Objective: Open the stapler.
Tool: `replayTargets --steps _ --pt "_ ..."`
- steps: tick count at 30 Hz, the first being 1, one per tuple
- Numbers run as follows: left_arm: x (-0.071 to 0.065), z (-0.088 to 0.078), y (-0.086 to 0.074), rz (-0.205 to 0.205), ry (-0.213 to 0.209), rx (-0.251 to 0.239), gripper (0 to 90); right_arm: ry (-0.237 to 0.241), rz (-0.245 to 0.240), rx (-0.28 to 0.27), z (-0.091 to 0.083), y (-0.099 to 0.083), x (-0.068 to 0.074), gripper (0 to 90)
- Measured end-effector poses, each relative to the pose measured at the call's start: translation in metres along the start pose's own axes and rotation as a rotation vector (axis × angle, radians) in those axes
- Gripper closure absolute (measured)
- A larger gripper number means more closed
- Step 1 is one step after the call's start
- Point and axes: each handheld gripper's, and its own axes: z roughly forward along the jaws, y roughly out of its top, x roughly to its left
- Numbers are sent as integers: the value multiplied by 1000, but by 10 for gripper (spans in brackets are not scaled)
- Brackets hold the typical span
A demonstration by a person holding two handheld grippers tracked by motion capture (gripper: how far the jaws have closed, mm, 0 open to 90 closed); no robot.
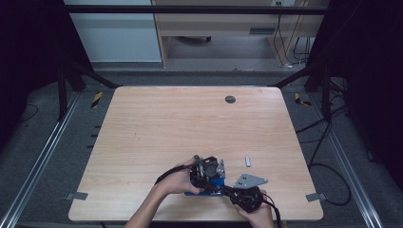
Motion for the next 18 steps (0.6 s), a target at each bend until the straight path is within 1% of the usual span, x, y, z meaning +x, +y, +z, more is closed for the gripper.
replayTargets --steps 2,3,4,6,8,10,13,17,18 --pt "0 0 0 -2 3 -1 640 -16 8 -1 -1 0 0 865" --pt "0 0 0 -2 2 -3 640 -17 6 -2 -1 -1 -1 866" --pt "0 0 0 -4 2 -5 641 -19 15 -4 -1 -1 -1 869" --pt "1 0 0 -7 2 4 642 -24 20 -7 -1 -1 -1 881" --pt "1 -1 1 -8 -2 11 643 -22 23 -8 1 -1 0 900" --pt "1 -1 2 -8 -3 17 644 -14 27 -6 3 0 0 900" --pt "2 -1 1 -7 -1 8 647 -12 30 -10 4 0 0 900" --pt "1 -1 1 -3 -2 8 650 -8 37 -15 3 -1 0 900" --pt "2 -1 1 -1 -2 10 650 6 30 -29 3 0 0 900"
